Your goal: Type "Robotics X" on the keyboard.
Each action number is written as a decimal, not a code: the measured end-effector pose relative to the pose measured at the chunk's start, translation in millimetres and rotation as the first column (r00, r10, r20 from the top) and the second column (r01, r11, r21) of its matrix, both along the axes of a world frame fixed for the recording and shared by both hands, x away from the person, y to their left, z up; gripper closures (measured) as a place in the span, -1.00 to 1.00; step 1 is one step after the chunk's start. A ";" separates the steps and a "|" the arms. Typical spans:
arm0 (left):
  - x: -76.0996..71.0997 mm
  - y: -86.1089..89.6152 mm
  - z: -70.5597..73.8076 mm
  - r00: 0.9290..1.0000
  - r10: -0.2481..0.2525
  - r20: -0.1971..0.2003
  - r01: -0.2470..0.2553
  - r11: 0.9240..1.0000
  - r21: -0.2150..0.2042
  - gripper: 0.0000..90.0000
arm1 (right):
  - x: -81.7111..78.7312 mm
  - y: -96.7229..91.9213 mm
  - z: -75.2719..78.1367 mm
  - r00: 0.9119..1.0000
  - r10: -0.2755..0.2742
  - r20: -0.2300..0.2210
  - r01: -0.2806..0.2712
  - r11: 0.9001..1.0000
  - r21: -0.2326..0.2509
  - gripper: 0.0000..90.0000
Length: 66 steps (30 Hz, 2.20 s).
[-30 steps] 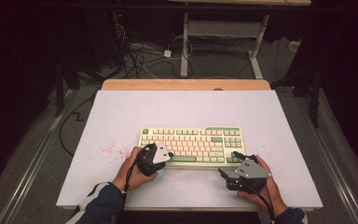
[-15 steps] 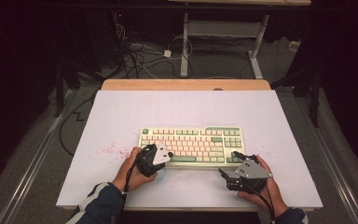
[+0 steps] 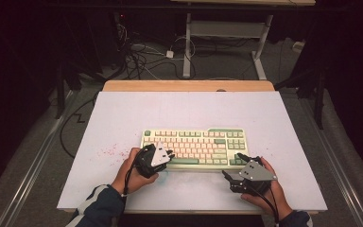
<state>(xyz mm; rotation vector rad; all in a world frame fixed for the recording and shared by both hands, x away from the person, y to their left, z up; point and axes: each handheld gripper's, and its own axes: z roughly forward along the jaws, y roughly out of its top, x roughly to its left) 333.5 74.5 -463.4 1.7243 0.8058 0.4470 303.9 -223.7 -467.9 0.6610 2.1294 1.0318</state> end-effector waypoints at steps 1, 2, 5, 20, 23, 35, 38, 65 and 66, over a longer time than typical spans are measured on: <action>-0.3 0.5 0.3 1.000 -0.001 0.001 0.001 1.000 -0.002 0.68 | 0.0 0.0 -0.1 1.000 0.000 0.000 0.000 1.000 0.000 -0.48; -0.6 0.8 0.6 1.000 -0.003 0.002 0.003 1.000 -0.006 0.65 | 0.0 -0.1 -0.1 1.000 0.001 0.000 -0.001 1.000 -0.002 -0.48; -1.1 1.4 1.0 1.000 -0.001 0.019 0.002 1.000 -0.025 0.40 | 0.2 -0.3 0.1 1.000 -0.001 0.000 0.001 1.000 0.001 -0.48; -7.1 10.9 2.1 0.993 0.046 0.110 -0.041 0.998 -0.051 -0.56 | 0.3 -1.0 0.3 1.000 -0.003 0.004 0.003 1.000 -0.002 -0.48; -9.1 15.8 0.0 0.991 0.055 0.123 -0.051 0.998 -0.034 -0.56 | 0.4 -1.5 0.8 1.000 -0.006 0.006 0.006 1.000 0.000 -0.48; -17.8 46.2 -3.7 0.987 0.101 0.128 -0.097 0.995 -0.035 -0.56 | 0.3 -3.4 2.7 1.000 -0.018 0.016 0.018 1.000 0.009 -0.48; -21.3 52.1 -6.0 0.986 0.108 0.129 -0.105 0.994 -0.032 -0.56 | 0.4 -3.6 3.1 1.000 -0.024 0.018 0.024 1.000 0.012 -0.48; -30.4 84.1 -32.2 0.984 0.172 0.053 -0.173 0.985 0.007 -0.56 | 34.5 10.5 29.3 0.987 0.018 -0.160 -0.018 1.000 0.003 1.00; -30.3 84.0 -32.0 0.984 0.173 0.053 -0.173 0.985 0.006 -0.56 | 36.4 13.3 30.0 0.987 0.027 -0.159 -0.027 1.000 0.002 1.00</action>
